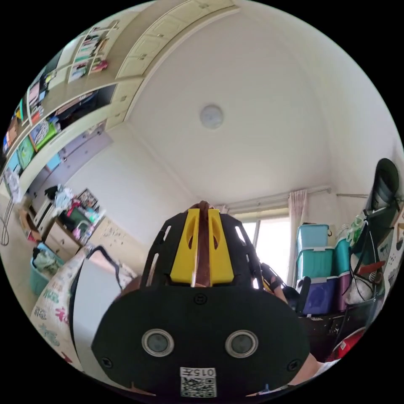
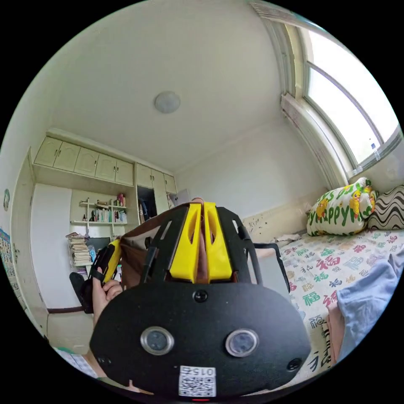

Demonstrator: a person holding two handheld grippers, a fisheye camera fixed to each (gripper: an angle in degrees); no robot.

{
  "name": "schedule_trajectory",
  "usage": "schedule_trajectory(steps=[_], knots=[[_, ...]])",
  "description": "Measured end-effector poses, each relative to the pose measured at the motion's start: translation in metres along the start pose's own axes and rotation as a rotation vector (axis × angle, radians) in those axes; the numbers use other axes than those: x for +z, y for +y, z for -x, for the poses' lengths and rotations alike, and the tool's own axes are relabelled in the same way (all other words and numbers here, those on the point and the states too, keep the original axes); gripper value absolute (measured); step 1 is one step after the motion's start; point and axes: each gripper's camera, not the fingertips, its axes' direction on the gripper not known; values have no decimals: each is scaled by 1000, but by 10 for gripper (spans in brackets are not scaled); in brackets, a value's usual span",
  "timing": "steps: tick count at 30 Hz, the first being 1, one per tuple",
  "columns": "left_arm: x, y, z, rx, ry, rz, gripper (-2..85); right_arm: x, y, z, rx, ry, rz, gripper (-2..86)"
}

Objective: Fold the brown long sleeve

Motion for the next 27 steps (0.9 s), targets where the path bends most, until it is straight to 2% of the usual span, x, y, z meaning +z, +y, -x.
schedule_trajectory(steps=[5,8,12,16,20,27], knots=[[-5,-31,-85,72,37,-189,10,-58,-59,56,-89,43,-264,-2],[-20,-45,-136,233,15,-309,11,-81,-72,84,-233,97,-380,-3],[-26,-43,-185,553,-56,-425,12,-99,-67,118,-575,267,-537,-4],[9,-27,-177,745,-97,-392,12,-75,-63,113,-809,362,-523,-4],[60,2,-146,838,-176,-352,11,-26,-52,87,-910,430,-481,-4],[224,94,-18,898,-357,-124,14,162,21,-23,-1099,604,-235,-3]])
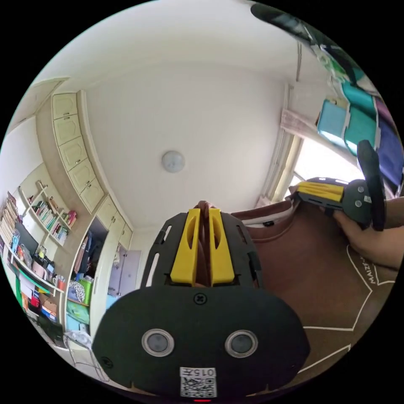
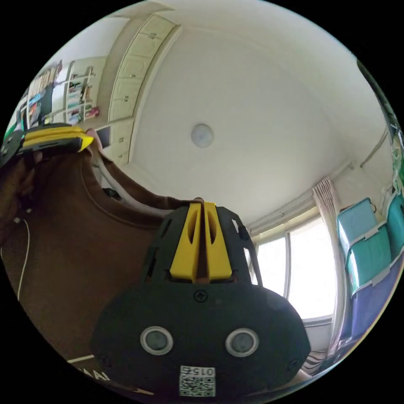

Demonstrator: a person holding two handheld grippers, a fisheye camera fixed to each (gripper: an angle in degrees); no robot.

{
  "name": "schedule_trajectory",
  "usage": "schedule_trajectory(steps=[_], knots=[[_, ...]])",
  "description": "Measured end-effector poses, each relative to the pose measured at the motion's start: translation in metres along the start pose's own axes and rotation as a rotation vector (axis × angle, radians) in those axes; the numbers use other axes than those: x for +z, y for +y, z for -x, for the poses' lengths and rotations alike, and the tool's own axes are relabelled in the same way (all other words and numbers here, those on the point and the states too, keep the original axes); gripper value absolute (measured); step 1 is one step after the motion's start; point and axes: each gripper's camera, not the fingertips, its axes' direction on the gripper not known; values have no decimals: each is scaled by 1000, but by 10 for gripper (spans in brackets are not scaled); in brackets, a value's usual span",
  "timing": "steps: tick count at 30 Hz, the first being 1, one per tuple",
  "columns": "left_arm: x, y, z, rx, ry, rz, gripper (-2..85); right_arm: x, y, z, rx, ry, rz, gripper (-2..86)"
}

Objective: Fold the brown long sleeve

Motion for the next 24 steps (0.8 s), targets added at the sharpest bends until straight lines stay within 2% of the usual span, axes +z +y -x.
schedule_trajectory(steps=[2,5,7,8,10,12,15,17,19,24], knots=[[53,56,-17,35,-5,106,17,49,46,43,-33,-43,101,-2],[149,177,-48,112,128,450,22,132,144,124,-56,-239,426,0],[208,300,-72,194,376,924,30,176,233,181,-11,-491,774,9],[213,328,-74,186,415,1012,33,181,254,192,21,-551,842,13],[206,406,-68,169,540,1187,45,188,333,226,117,-816,1069,39],[197,434,-52,145,538,1259,50,178,369,228,189,-907,1125,36],[181,432,-15,40,629,1322,63,150,390,202,247,-986,1100,10],[159,406,0,-34,780,1328,73,129,389,177,249,-1033,1101,9],[108,353,13,-96,1007,1274,81,89,378,139,236,-1120,1070,22],[-1,256,9,-117,1283,1126,85,-12,357,60,273,-1178,990,32]])
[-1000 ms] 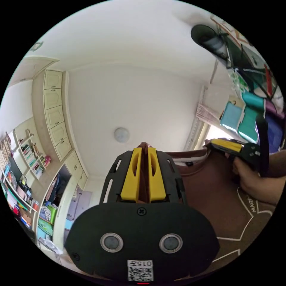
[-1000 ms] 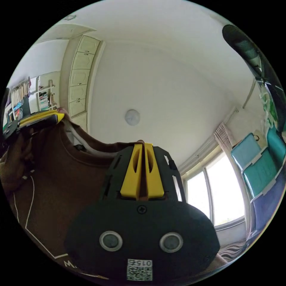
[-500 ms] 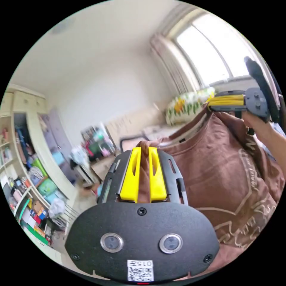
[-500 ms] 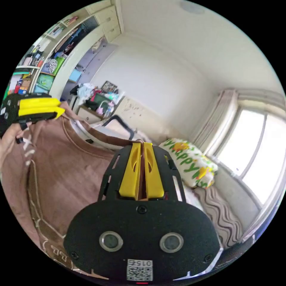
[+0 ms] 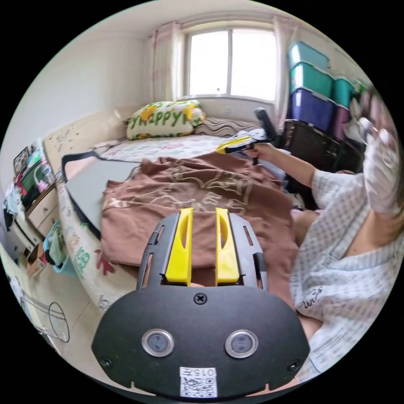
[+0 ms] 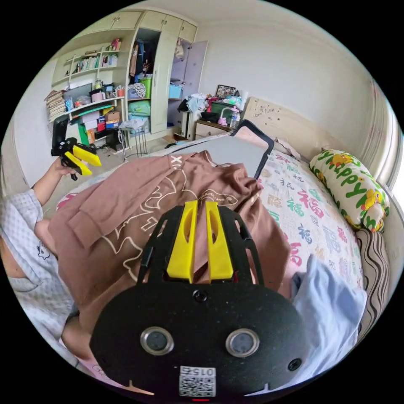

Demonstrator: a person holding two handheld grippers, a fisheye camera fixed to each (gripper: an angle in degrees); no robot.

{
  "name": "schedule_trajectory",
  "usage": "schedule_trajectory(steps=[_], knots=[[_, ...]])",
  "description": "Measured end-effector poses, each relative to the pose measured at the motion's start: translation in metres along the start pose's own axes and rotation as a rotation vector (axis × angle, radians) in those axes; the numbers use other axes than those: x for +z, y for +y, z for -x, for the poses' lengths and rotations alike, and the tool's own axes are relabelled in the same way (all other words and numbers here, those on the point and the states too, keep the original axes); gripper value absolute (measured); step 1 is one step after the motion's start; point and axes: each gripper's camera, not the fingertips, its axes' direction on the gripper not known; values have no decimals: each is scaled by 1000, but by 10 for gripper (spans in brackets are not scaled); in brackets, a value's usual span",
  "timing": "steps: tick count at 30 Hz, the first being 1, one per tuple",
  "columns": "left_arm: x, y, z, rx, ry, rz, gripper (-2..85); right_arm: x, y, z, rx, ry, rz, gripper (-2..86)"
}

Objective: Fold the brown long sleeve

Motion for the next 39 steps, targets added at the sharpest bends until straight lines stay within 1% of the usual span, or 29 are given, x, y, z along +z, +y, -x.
schedule_trajectory(steps=[1,3,5,6,7,9,11,12,14,15,16,17,18,19,20,21,22,23,24,25,26,28,29,31,33,35,36,39], knots=[[2,1,-22,15,20,13,88,-15,22,7,29,-22,-24,27],[12,-1,-43,19,49,30,95,-34,53,12,103,-81,-69,23],[30,-6,-53,6,75,84,101,-48,81,18,178,-150,-119,22],[45,-11,-59,20,51,153,100,-56,98,22,219,-189,-151,20],[61,-14,-63,38,-33,233,94,-64,114,28,254,-219,-197,17],[73,-15,-61,37,-150,297,52,-75,138,37,293,-235,-278,11],[67,-18,-50,0,-121,299,26,-84,155,43,303,-229,-332,7],[48,-18,-39,-52,-120,252,19,-88,162,45,313,-221,-333,6],[-3,-12,-21,-128,-241,124,12,-93,168,45,331,-198,-301,5],[-51,0,-5,-206,-392,-6,9,-97,171,46,323,-173,-267,5],[-106,23,17,-335,-582,-164,7,-100,172,48,305,-140,-229,5],[-134,39,28,-428,-684,-243,7,-101,173,48,298,-120,-212,5],[-186,79,51,-628,-832,-362,7,-104,176,49,290,-80,-183,7],[-225,122,66,-808,-901,-427,10,-106,179,48,290,-48,-160,9],[-240,143,70,-892,-902,-444,11,-106,181,48,293,-35,-151,10],[-259,174,66,-943,-845,-471,21,-107,186,45,305,-17,-138,13],[-266,193,50,-894,-786,-463,37,-106,192,41,322,-3,-131,18],[-265,199,42,-882,-767,-442,48,-105,195,39,335,6,-124,23],[-257,207,22,-828,-713,-391,62,-104,200,34,363,30,-109,33],[-243,212,1,-768,-621,-353,70,-101,204,29,393,64,-85,52],[-235,213,-8,-739,-567,-336,72,-99,205,27,408,83,-71,62],[-191,209,-36,-644,-344,-220,79,-90,208,21,461,161,-13,85],[-179,206,-39,-623,-290,-180,80,-87,208,20,471,176,-2,89],[-136,194,-44,-556,-95,-52,84,-77,208,16,502,168,34,95],[-112,188,-41,-540,-22,19,83,-71,207,13,522,128,50,97],[-112,186,-38,-535,-4,-9,77,-71,206,15,524,133,43,96],[-110,187,-33,-537,49,-8,71,-71,206,15,515,135,47,96],[-107,194,-27,-539,102,-13,31,-75,207,13,522,101,42,92]])
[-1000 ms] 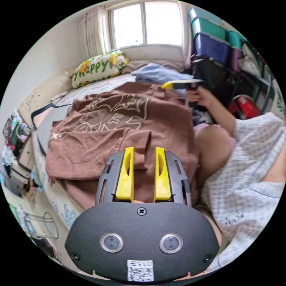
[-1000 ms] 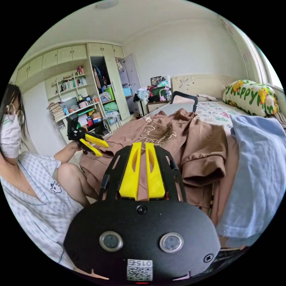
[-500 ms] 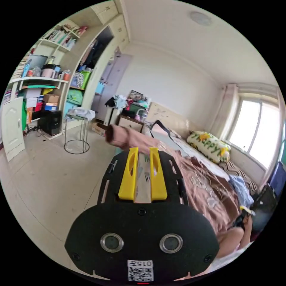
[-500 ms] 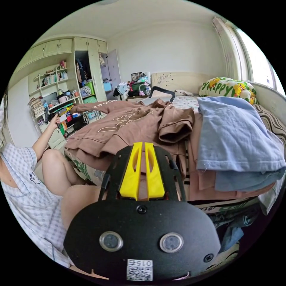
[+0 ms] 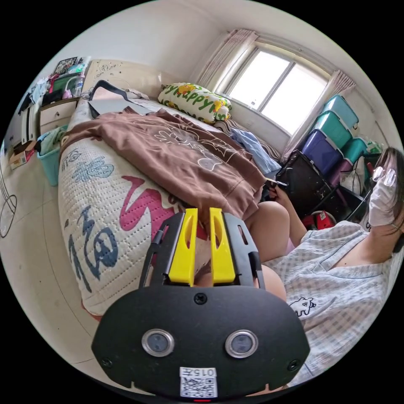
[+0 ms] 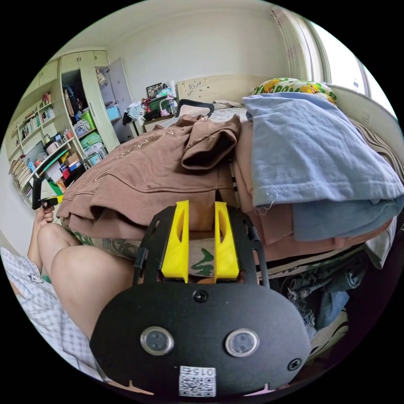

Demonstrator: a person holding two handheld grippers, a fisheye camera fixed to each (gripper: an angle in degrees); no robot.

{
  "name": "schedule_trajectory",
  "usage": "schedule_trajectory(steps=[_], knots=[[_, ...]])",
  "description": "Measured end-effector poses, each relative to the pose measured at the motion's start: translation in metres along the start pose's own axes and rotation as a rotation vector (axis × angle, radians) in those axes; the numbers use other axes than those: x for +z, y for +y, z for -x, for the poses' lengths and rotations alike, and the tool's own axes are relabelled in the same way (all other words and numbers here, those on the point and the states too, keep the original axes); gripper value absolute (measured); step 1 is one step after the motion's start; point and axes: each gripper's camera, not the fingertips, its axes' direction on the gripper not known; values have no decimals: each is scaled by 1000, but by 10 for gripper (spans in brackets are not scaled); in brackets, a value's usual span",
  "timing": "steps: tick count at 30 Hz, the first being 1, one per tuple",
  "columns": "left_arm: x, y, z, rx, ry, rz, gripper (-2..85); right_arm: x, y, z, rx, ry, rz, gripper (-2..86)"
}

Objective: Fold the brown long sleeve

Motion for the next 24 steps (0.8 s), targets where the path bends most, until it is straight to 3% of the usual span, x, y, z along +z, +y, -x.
schedule_trajectory(steps=[7,13,19,24], knots=[[-50,38,2,-32,-118,-102,6,-10,0,11,-68,36,36,9],[-72,64,-28,51,-289,-124,25,-30,14,24,-120,33,-31,31],[-50,62,-39,69,-172,-56,65,-22,17,28,-71,-11,4,81],[-39,61,-26,34,-114,-76,10,-24,14,33,-48,-18,-5,27]])
